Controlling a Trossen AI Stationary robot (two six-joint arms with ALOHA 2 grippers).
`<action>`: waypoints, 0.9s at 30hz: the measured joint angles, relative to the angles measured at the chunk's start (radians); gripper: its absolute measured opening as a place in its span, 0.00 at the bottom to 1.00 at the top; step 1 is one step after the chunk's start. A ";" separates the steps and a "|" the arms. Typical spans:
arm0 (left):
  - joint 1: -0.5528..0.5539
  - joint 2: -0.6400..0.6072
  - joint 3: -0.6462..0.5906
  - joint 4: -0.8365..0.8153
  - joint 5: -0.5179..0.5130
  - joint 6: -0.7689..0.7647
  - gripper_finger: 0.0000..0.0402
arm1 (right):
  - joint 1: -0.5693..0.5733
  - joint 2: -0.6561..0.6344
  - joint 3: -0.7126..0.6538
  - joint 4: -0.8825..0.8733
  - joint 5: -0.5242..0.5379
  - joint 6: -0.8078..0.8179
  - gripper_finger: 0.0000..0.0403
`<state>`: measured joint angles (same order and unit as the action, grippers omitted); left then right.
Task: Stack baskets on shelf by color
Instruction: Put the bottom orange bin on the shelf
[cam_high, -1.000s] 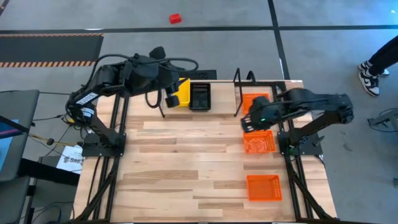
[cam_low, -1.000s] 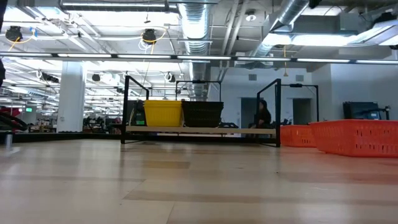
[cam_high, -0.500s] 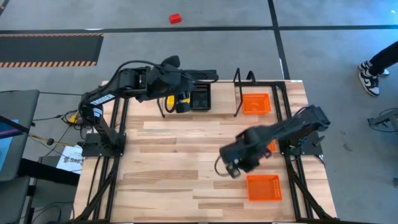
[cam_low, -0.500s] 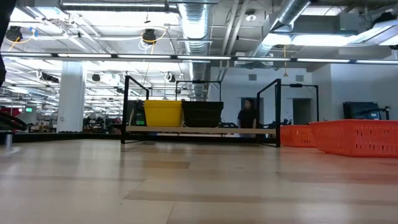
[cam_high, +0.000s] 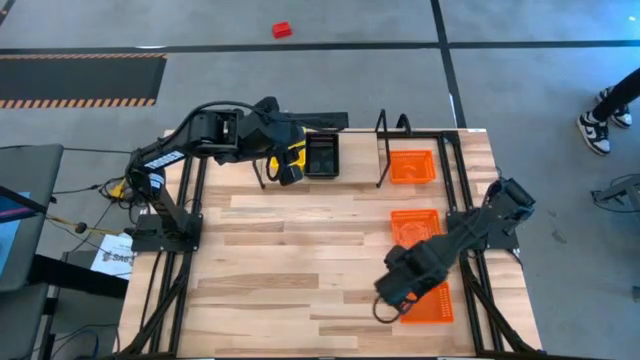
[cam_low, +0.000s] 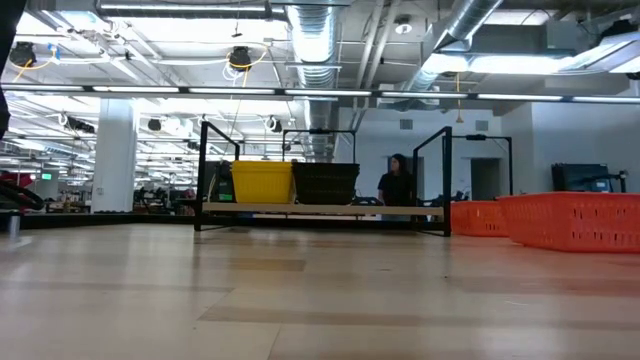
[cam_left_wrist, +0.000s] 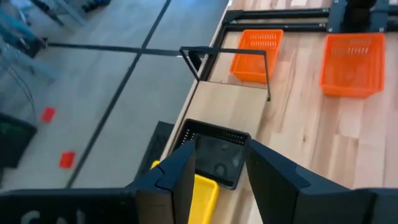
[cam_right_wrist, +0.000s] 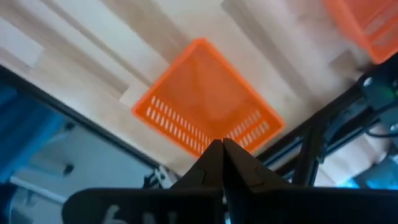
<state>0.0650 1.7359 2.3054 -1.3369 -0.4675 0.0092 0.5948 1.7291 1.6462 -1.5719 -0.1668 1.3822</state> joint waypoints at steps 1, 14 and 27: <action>0.000 0.000 0.000 0.000 0.000 -0.018 0.32 | 0.010 -0.006 0.000 0.000 0.027 0.013 0.06; 0.000 0.000 0.000 -0.017 0.018 -0.128 0.32 | 0.032 -0.018 0.000 0.000 0.194 -0.045 0.23; -0.005 0.000 0.000 -0.072 0.063 -0.107 0.32 | 0.175 -0.056 -0.254 0.230 0.196 0.244 0.39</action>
<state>0.0597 1.7359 2.3054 -1.4090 -0.4049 -0.0978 0.7696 1.6727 1.3920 -1.3422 0.0292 1.6258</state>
